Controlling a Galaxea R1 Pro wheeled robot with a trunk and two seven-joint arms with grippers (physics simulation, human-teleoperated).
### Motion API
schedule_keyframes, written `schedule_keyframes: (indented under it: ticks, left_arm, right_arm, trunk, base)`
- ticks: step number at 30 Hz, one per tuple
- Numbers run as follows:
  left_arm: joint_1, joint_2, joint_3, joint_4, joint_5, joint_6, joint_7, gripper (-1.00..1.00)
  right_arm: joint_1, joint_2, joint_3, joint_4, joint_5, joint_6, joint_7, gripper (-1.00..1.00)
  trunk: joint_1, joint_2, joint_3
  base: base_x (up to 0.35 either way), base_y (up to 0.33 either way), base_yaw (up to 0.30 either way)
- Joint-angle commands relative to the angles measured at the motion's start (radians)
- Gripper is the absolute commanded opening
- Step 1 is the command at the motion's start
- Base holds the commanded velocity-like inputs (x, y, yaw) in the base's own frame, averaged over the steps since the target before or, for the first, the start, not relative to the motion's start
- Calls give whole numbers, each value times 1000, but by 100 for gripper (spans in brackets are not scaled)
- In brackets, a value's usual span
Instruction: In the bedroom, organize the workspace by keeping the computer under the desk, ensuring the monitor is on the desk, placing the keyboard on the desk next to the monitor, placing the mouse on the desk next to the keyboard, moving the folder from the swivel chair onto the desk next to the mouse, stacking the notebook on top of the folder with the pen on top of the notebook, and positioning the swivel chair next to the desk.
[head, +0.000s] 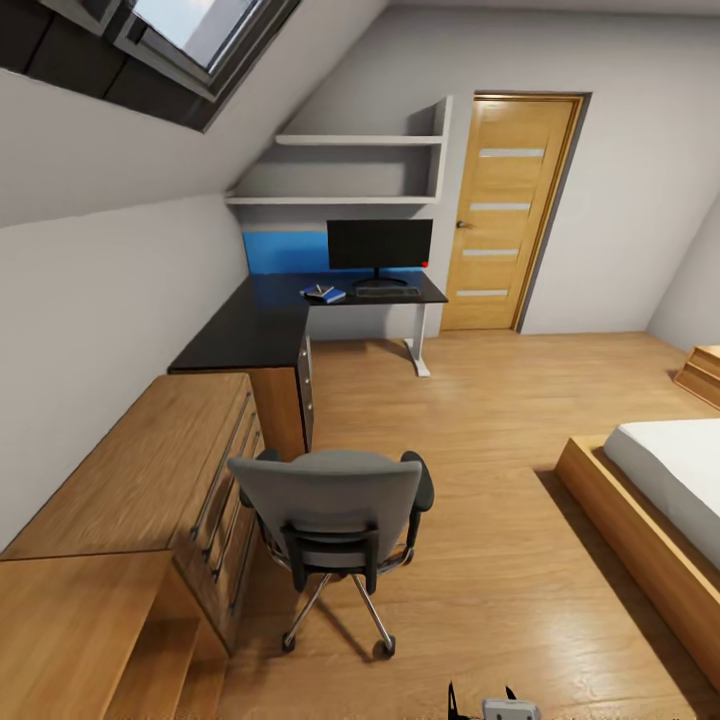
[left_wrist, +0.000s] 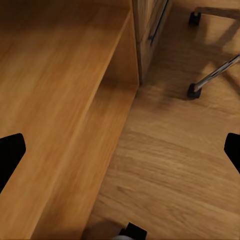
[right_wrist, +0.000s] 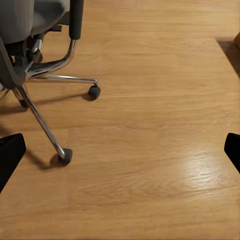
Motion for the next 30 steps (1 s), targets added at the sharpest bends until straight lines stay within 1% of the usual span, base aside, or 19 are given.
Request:
schedule_keyframes:
  ticks: [1, 8, 14, 20, 30]
  left_arm:
    - [-1, 0, -8, 0, 0, -1, 10, 100]
    - [-1, 0, -8, 0, 0, -1, 10, 100]
    - [-1, 0, -8, 0, 0, -1, 10, 100]
    - [-1, 0, -8, 0, 0, -1, 10, 100]
    - [-1, 0, -8, 0, 0, -1, 10, 100]
  right_arm:
    - [-1, 1, 8, 2, 1, -1, -9, 100]
    - [0, 1, 8, 2, 2, -1, -9, 100]
    - [-1, 1, 9, 2, 3, -1, -9, 100]
    - [-1, 2, 10, 1, 3, -1, -9, 100]
    - [-1, 2, 11, 2, 3, -1, -9, 100]
  trunk:
    - [4, -8, -6]
    - [31, -57, -38]
    - [54, -99, -60]
    - [77, -141, -79]
    - [115, -211, -110]
  base:
    - [0, 0, 0]
    - [0, 0, 0]
    - [0, 0, 3]
    - [0, 0, 147]
    - [0, 0, 47]
